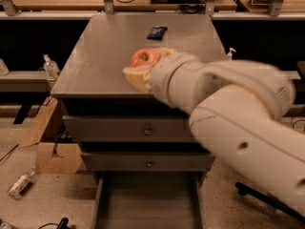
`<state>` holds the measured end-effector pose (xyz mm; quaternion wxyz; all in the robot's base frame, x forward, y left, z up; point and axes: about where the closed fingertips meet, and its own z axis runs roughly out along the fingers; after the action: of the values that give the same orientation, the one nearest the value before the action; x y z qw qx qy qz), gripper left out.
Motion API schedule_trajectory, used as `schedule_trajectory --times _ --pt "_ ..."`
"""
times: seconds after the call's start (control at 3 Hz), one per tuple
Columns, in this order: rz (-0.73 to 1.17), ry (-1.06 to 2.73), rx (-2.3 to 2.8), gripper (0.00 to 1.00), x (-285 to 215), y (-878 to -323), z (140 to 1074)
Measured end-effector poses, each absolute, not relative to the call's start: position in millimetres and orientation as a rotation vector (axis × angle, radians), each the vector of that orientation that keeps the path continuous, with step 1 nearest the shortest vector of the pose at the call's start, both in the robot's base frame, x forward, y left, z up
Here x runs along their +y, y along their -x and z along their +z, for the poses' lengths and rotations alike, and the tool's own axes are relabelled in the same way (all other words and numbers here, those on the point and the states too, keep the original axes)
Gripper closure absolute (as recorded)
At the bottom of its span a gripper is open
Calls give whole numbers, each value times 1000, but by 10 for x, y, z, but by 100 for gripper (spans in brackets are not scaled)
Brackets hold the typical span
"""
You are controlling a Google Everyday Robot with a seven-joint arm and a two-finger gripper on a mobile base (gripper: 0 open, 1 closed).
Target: Place apple into bottom drawer
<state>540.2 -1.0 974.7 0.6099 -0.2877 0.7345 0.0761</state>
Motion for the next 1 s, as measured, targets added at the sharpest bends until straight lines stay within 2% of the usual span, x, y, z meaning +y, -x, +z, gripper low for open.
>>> schedule_trajectory --times 0.33,1.0 --pt "369 703 1737 100 244 -5233 8718" --pt "560 622 1815 100 -622 -4597 7777"
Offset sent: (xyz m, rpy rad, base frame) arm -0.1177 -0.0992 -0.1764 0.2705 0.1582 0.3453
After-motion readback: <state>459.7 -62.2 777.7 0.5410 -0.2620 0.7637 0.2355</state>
